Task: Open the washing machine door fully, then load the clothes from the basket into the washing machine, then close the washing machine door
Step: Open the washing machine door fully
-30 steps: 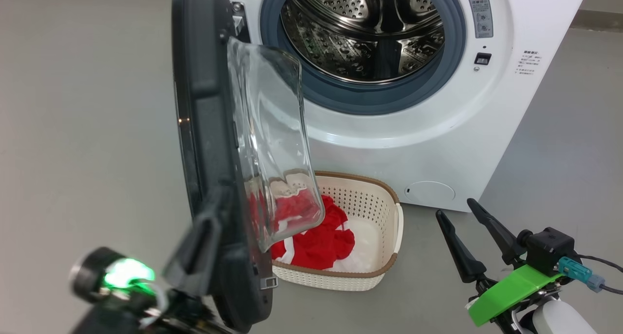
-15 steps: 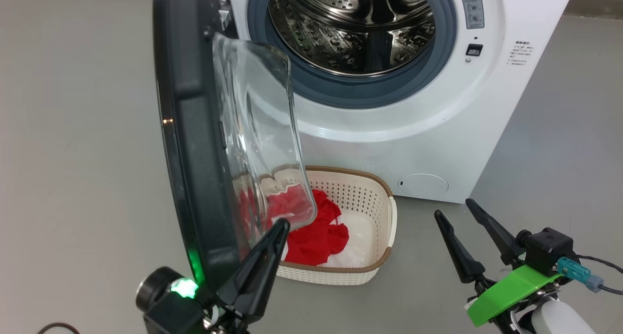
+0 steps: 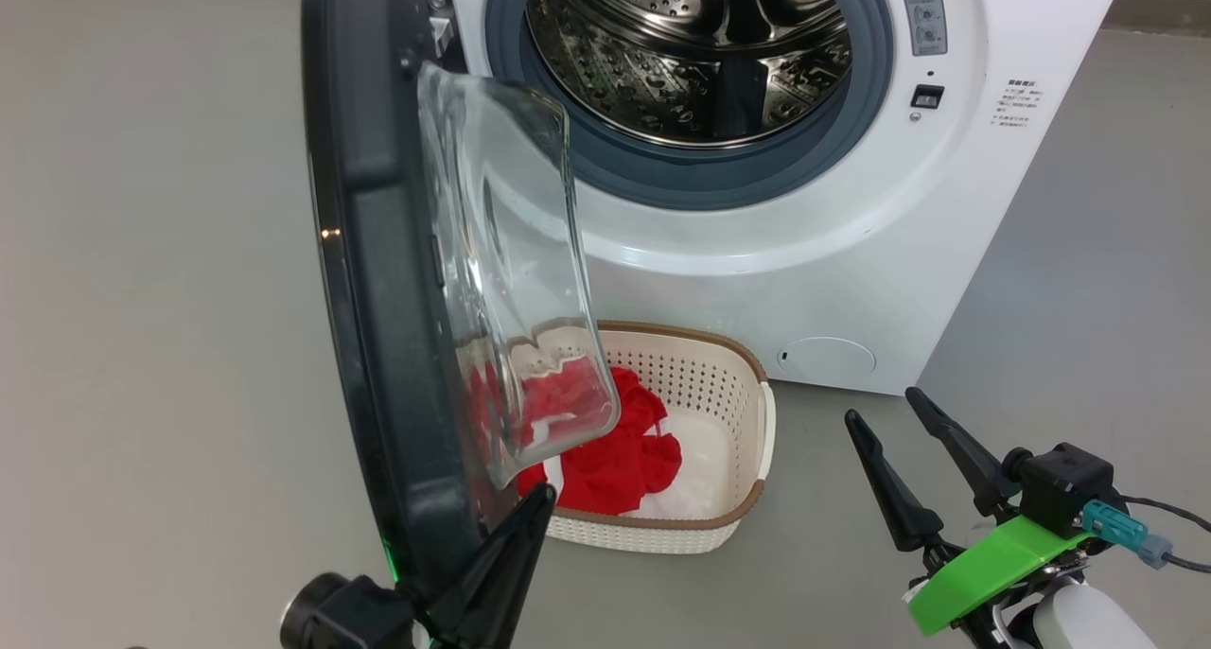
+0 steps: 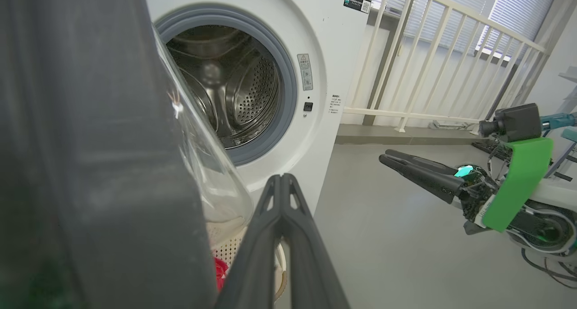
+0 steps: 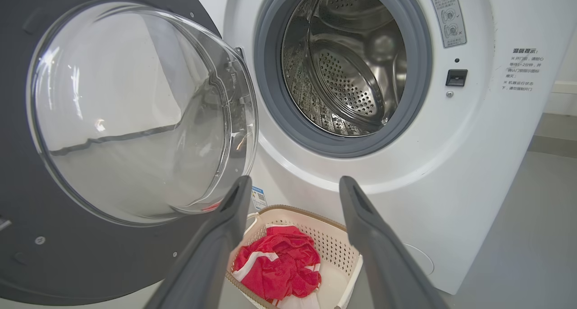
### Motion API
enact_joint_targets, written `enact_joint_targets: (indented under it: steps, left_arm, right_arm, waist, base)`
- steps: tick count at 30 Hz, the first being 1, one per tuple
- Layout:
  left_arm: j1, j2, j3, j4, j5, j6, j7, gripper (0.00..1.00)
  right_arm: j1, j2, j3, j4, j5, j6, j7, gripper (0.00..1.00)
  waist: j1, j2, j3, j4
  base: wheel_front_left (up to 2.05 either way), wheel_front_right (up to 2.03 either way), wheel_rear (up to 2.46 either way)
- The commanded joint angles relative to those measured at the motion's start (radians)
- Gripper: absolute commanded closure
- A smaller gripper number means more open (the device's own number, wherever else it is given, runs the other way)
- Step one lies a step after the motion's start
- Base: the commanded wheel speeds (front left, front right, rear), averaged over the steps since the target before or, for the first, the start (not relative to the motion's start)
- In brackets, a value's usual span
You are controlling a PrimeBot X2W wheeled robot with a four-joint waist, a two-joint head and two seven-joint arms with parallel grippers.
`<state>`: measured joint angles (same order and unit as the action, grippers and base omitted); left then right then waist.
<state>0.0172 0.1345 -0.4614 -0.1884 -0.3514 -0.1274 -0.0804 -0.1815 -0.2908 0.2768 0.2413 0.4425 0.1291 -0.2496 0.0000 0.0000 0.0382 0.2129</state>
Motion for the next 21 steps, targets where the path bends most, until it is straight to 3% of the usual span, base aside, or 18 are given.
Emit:
enact_joint_targets:
  steps: [1, 21]
  left_arm:
    - [-0.016, 0.010, 0.032, -0.007, -0.010, 0.002, -0.001, 1.00]
    - [-0.023, 0.034, 0.076, 0.152, -0.074, 0.016, -0.041, 1.00]
  right_arm:
    - [-0.015, -0.011, 0.019, -0.020, 0.010, 0.002, -0.012, 0.00]
    - [-0.013, -0.015, 0.038, -0.011, 0.017, 0.002, -0.012, 0.00]
  waist:
    - [0.0000, 0.0000, -0.001, 0.002]
    - [0.0000, 0.0000, -0.009, 0.024]
  base:
    - [0.00, 0.00, 0.00]
    - [0.00, 0.00, 0.00]
